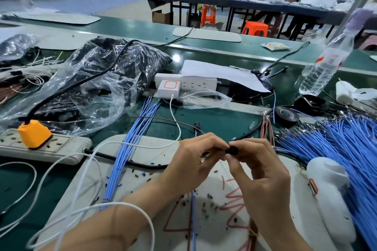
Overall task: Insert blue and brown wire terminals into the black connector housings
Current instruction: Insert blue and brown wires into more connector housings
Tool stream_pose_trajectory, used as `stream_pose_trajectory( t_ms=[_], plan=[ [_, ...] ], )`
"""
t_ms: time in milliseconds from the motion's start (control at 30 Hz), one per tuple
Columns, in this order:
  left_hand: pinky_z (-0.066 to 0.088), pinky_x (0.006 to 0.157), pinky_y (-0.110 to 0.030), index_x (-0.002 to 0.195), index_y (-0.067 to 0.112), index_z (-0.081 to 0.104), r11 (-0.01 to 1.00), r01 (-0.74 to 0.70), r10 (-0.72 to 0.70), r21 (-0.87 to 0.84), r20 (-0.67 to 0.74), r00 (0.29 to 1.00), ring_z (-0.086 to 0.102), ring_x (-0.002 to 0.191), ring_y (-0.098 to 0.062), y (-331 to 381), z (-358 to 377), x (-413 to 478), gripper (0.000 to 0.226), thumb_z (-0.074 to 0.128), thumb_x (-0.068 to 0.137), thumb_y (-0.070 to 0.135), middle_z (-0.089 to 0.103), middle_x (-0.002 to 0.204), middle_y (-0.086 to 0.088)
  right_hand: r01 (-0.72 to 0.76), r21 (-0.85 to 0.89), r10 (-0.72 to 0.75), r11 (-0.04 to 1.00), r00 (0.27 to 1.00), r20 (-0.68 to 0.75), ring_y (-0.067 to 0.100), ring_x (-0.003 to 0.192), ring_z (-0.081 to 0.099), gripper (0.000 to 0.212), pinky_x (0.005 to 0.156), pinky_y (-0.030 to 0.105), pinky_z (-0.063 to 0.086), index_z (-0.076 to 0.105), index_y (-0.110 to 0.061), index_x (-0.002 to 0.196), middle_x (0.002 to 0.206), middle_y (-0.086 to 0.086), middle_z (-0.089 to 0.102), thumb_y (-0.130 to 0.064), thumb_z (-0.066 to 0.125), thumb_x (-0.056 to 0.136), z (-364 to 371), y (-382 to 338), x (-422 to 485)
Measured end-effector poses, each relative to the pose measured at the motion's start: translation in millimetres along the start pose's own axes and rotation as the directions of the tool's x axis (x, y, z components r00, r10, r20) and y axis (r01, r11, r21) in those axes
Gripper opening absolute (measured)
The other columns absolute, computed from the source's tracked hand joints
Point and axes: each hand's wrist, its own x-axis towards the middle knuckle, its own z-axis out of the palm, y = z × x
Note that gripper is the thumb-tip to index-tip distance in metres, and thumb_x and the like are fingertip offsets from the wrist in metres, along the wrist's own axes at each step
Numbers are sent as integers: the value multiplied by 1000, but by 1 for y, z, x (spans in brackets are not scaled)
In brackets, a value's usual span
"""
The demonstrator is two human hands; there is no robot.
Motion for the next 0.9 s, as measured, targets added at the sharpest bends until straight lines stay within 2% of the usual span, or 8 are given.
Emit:
stream_pose_trajectory(
  t_ms=[67,200,433,567,633,700,800,900],
  plan=[
    [55,69,-34,93,-5,67,1000,11,-11,-9,2,1000,65,78,-17,0,0,0,9,61,87,-4,67,89,-7,6,7,-6,1000,1000,1,12,82,64,23,72,17,53,66,-17,93,92,-1,62,0,71,78,-1,0,0],
    [54,69,-27,94,-5,67,1000,4,-4,-14,5,1000,64,78,-13,0,0,0,10,61,86,-5,66,89,-5,25,-32,-24,999,1000,18,13,81,63,21,71,21,54,66,-16,93,93,-3,62,-4,69,76,-1,1,0],
    [55,70,-29,95,-4,67,1000,22,-22,-14,23,999,66,78,-15,0,1,0,11,60,87,-2,67,89,-7,26,-25,-26,999,1000,7,15,82,64,26,72,24,55,65,-19,94,93,-2,62,-1,68,76,-2,2,0],
    [55,69,-30,92,-3,67,999,31,-31,-23,5,1000,66,75,-15,1,2,2,10,60,86,0,67,86,-9,85,-54,-85,995,996,-4,16,80,63,21,69,29,55,66,-12,94,92,2,62,-1,68,76,-3,0,-1],
    [55,68,-30,91,-2,68,998,57,-57,-29,1,998,65,73,-15,1,3,4,9,61,86,0,68,82,-9,103,-62,-103,993,995,0,16,81,63,20,71,27,54,67,-13,94,93,1,63,-1,67,78,-5,1,-1],
    [54,67,-29,90,-3,67,995,94,-93,-23,16,995,65,69,-15,0,5,5,7,63,86,0,67,79,-8,60,-24,-60,998,998,-5,15,82,64,30,73,21,53,65,-23,95,92,-4,64,2,68,78,-5,3,0],
    [55,70,-24,104,-2,65,999,44,-44,-4,63,997,67,71,-13,3,5,4,16,62,88,0,68,83,-7,-116,123,122,986,992,-41,12,79,67,51,74,16,52,59,-35,88,87,-6,67,14,69,76,-6,7,0],
    [55,83,-22,121,3,58,999,-44,45,-19,82,996,67,87,-11,10,-1,5,34,62,87,1,68,101,-7,-97,65,99,993,995,-27,12,82,66,40,75,16,52,59,-31,83,89,-5,66,7,70,77,-8,9,3]
  ],
)
